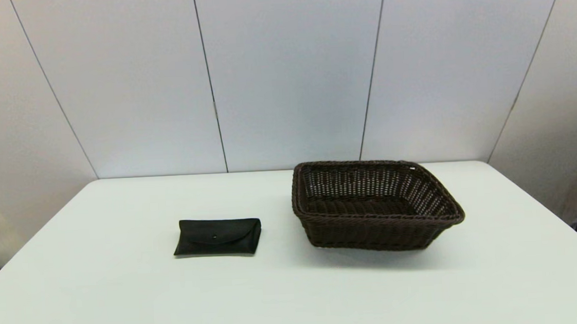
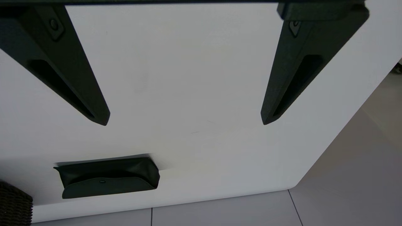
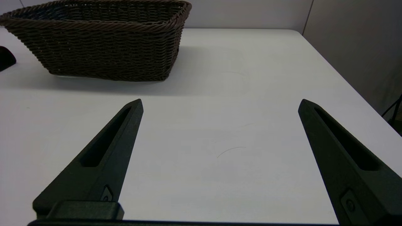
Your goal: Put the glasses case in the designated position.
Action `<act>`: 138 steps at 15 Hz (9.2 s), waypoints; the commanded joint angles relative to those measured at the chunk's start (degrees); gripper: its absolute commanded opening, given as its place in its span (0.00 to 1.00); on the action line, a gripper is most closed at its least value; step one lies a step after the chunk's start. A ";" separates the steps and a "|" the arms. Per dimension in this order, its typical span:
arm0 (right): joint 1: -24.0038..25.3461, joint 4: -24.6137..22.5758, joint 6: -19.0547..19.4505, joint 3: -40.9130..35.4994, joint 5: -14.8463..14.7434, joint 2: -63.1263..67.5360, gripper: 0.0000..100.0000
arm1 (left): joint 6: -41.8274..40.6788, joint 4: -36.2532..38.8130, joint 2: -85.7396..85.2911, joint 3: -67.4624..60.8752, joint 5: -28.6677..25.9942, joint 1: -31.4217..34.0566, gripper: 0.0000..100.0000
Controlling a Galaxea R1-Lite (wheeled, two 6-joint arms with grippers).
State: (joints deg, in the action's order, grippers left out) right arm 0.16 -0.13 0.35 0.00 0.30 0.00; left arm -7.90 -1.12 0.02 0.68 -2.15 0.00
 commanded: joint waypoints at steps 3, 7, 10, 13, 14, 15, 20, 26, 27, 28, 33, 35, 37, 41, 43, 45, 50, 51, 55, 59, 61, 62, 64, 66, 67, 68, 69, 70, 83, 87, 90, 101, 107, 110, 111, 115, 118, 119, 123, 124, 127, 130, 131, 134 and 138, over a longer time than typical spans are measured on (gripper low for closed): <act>0.02 -0.04 0.09 0.00 0.05 0.09 1.00 | -0.01 -0.02 0.06 0.02 -0.05 0.00 1.00; 0.02 0.05 -0.44 0.00 -0.13 0.09 1.00 | -0.10 -0.02 0.06 0.02 -0.05 0.00 1.00; 0.02 -0.04 -0.35 0.00 -0.04 0.09 1.00 | -0.01 -0.02 0.06 -0.07 -0.05 0.00 1.00; 0.02 -0.04 -0.27 0.00 -0.04 0.09 1.00 | -0.01 -0.02 0.06 0.02 -0.05 0.00 1.00; 0.02 -0.04 -0.27 0.00 -0.04 0.09 1.00 | -0.01 -0.02 0.06 -0.07 -0.05 0.00 1.00; 0.02 0.05 -0.35 0.00 -0.04 0.09 1.00 | -0.01 -0.02 0.06 0.02 -0.05 0.00 1.00; -0.07 0.22 0.61 0.18 0.13 1.67 1.00 | -0.01 -0.02 0.06 -0.07 -0.05 0.00 1.00; 1.86 0.66 4.13 14.33 1.80 21.09 1.00 | -0.01 -0.02 0.06 0.02 -0.05 0.00 1.00; 3.09 0.66 4.22 16.96 1.72 24.17 1.00 | -0.10 -0.02 0.06 0.02 -0.05 0.00 1.00; 4.06 0.66 4.30 19.34 1.63 27.33 1.00 | -0.01 -0.02 0.06 -0.07 -0.05 0.00 1.00; 7.58 4.79 3.87 35.60 1.10 41.13 1.00 | -0.01 -0.02 0.06 0.02 -0.05 0.00 1.00; 7.84 6.11 3.87 40.61 0.84 45.79 1.00 | -0.10 -0.02 0.06 0.02 -0.05 0.00 1.00; 9.16 8.22 3.87 47.46 0.84 51.50 1.00 | -0.01 -0.02 0.06 0.02 -0.05 0.00 1.00; 12.59 9.19 4.57 59.24 1.37 61.44 1.00 | -0.01 -0.02 0.06 0.02 -0.05 0.00 1.00; 14.17 9.27 4.48 65.13 1.45 66.97 1.00 | -0.01 -0.02 0.06 -0.07 0.04 0.00 1.00; 15.57 9.36 4.39 69.61 2.68 71.37 1.00 | -0.10 -0.02 0.06 0.02 -0.05 0.00 1.00; 19.27 9.01 5.10 78.31 5.32 81.56 1.00 | -0.01 -0.02 0.06 0.02 -0.05 0.00 1.00; 19.97 9.10 5.36 80.33 5.32 83.58 1.00 | -0.10 -0.02 0.06 0.02 0.04 0.00 1.00; 23.04 9.01 6.59 90.70 5.50 93.08 1.00 | -0.01 -0.02 0.06 0.02 -0.05 0.00 1.00; 26.03 9.36 9.23 99.05 7.96 101.07 1.00 | -0.01 -0.02 0.06 -0.07 0.04 0.00 1.00; 28.76 9.36 9.31 103.01 8.31 104.24 1.00 | -0.10 -0.02 0.06 0.02 -0.05 0.00 1.00; 30.34 9.45 9.23 105.47 8.31 106.35 1.00 | -0.10 -0.02 0.06 0.02 0.04 0.00 1.00; 33.59 9.19 9.75 108.11 8.31 109.16 1.00 | -0.01 -0.02 0.06 0.02 -0.05 0.00 1.00; 36.49 8.84 11.86 110.13 8.22 112.41 1.00 | -0.10 -0.02 0.06 0.02 -0.05 0.00 1.00; 38.07 8.84 12.21 111.01 8.31 113.99 1.00 | -0.01 -0.02 0.06 0.02 -0.05 0.00 1.00; 39.92 8.31 12.39 111.45 8.22 115.93 1.00 | -0.01 -0.02 0.06 0.02 -0.05 0.00 1.00; 41.33 7.69 13.09 111.45 8.22 117.51 1.00 | -0.10 -0.02 0.06 0.02 -0.05 0.00 1.00; 42.56 7.25 13.80 111.45 8.13 119.00 1.00 | -0.01 -0.02 0.06 -0.07 -0.05 0.00 1.00; 45.19 1.10 26.28 111.88 17.01 134.91 1.00 | -0.01 -0.02 0.06 0.02 -0.05 0.00 1.00; 45.11 1.63 29.35 111.80 23.25 136.32 1.00 | -0.01 -0.02 0.06 0.02 -0.05 0.00 1.00; 44.93 6.11 38.58 111.80 24.74 136.58 1.00 | -0.10 -0.02 0.06 -0.07 0.04 0.00 1.00; 45.02 13.93 47.72 111.80 23.95 138.25 1.00 | -0.10 -0.02 0.06 0.02 -0.05 0.00 1.00; 45.46 13.85 38.93 111.80 22.02 138.96 1.00 | -0.01 -0.02 0.06 0.02 -0.05 0.00 1.00; 45.46 13.67 37.35 111.80 21.93 139.75 1.00 | -0.10 -0.02 0.06 -0.07 -0.05 0.00 1.00; 45.28 13.41 36.47 111.80 21.93 140.10 1.00 | -0.01 -0.02 0.06 -0.07 -0.05 0.00 1.00; 44.58 12.88 35.42 111.97 21.93 141.68 1.00 | -0.01 -0.02 0.06 0.02 0.04 0.00 1.00; 43.87 11.03 35.24 112.24 21.84 142.29 1.00 | -0.01 -0.02 0.06 0.02 -0.05 0.00 1.00; 43.79 10.51 34.36 112.24 21.93 142.29 1.00 | -0.01 -0.02 0.06 -0.07 -0.05 0.00 1.00; 44.05 6.81 30.58 112.41 21.84 142.21 1.00 | -0.01 -0.02 0.06 0.02 -0.05 0.00 1.00; 44.05 7.34 30.85 112.41 22.11 142.03 1.00 | -0.01 -0.02 0.06 -0.07 -0.05 0.00 1.00; 45.02 7.17 31.64 112.41 22.28 141.86 1.00 | -0.01 -0.02 0.06 0.02 -0.05 0.00 1.00; 45.37 6.99 32.69 112.41 22.28 141.94 1.00 | -0.01 -0.02 0.06 0.02 -0.05 0.00 1.00; 45.46 6.99 32.78 112.41 22.28 142.03 1.00 | -0.01 -0.02 0.06 -0.07 0.04 0.00 1.00; 45.46 7.17 34.10 112.41 22.20 142.38 1.00 | -0.01 -0.02 0.06 0.02 0.04 0.00 1.00; 45.37 7.34 34.10 112.41 21.84 142.47 1.00 | -0.01 -0.02 0.06 0.02 -0.05 0.00 1.00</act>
State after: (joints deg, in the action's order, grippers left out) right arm 45.58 7.13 34.23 112.41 22.08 142.39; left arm -7.90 -1.15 0.02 0.68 -2.17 0.00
